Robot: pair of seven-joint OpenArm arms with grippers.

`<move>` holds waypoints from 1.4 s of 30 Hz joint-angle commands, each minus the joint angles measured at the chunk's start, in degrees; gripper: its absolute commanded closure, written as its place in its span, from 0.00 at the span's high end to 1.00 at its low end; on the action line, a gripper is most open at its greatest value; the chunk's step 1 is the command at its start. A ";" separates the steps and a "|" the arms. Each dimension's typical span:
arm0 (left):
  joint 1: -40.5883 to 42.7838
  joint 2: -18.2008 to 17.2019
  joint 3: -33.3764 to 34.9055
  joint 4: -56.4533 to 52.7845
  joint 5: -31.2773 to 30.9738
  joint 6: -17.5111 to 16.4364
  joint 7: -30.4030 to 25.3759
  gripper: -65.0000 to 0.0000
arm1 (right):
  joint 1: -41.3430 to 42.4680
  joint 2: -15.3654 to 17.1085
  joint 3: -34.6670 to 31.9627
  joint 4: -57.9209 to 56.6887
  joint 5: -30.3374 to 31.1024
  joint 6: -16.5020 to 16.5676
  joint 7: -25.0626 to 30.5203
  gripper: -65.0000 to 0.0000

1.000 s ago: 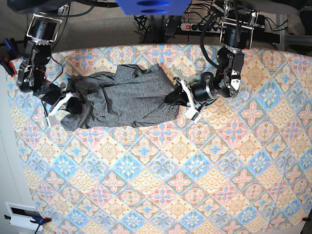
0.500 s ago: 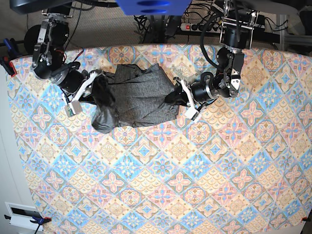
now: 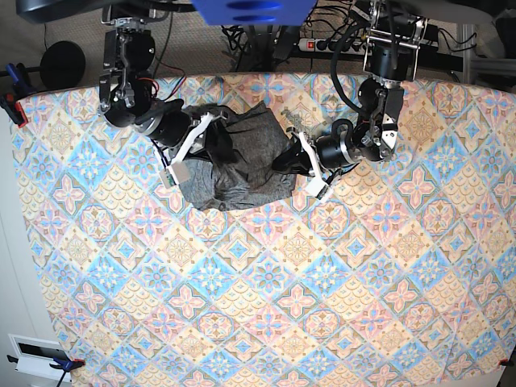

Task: Layout the t-shirt on the table in an organized manner, then fold the t-shirt properly
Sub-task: 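Fold the held end over the bundle toward the left gripper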

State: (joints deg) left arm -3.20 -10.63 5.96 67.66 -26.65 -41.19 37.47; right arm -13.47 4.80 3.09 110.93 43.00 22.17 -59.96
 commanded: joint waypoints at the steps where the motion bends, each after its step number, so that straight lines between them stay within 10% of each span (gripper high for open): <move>1: 0.34 -1.01 -0.29 -0.45 5.95 3.96 4.94 0.00 | 1.56 -0.27 0.03 0.93 -0.23 0.46 1.28 0.00; 19: 0.43 -1.01 -0.90 -0.45 5.95 3.96 4.94 0.00 | 7.63 -3.61 -0.06 0.93 -6.83 0.46 1.28 0.00; 31: 0.43 -1.01 -0.90 -0.45 6.13 3.96 4.94 0.00 | 7.80 -3.43 -4.28 0.85 -6.56 0.46 1.02 0.29; 42: 0.43 -1.19 -0.90 -0.45 6.13 3.96 4.94 0.00 | 7.72 -3.43 -13.33 0.93 -6.48 0.46 1.20 0.31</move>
State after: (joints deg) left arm -3.03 -10.59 5.45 67.66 -26.83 -41.21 37.45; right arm -6.33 1.43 -10.57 110.87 35.33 22.28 -60.07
